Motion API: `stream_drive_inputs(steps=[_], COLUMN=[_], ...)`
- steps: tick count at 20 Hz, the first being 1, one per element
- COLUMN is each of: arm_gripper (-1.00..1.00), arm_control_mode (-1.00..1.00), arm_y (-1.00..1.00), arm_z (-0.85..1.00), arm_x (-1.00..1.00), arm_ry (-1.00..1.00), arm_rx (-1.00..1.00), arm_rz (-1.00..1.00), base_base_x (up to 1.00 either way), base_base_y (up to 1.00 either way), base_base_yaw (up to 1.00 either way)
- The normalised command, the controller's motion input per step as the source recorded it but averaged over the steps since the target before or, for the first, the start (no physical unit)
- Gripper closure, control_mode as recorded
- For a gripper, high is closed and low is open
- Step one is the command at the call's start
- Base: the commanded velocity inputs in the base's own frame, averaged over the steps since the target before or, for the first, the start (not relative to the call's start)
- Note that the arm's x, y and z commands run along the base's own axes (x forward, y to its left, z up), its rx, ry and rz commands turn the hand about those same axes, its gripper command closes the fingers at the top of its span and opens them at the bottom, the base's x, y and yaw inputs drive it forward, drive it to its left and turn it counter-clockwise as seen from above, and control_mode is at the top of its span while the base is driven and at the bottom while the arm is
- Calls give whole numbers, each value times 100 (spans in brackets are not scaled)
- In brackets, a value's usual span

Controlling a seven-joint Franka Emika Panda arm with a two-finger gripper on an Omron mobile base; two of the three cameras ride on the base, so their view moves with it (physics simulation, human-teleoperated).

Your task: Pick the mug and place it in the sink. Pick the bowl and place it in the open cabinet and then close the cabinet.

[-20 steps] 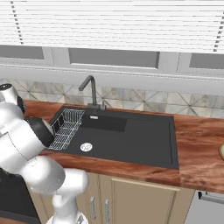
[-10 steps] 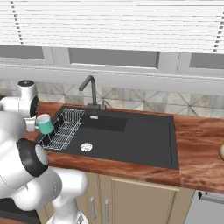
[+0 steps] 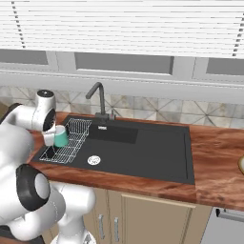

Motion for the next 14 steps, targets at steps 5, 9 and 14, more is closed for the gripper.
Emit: stream_drive_inputs(steps=[5, 9, 14], arm_gripper=[100, 100, 100], arm_control_mode=[-100, -100, -100], arm_y=[-39, -50, -55], arm_z=[0, 0, 0], arm_x=[0, 0, 9], arm_ry=[0, 0, 5], arm_rx=[0, 0, 0], arm_rz=[3, 3, 7], base_base_x=[0, 0, 0], base_base_y=[0, 0, 0], base_base_yaw=[0, 0, 0])
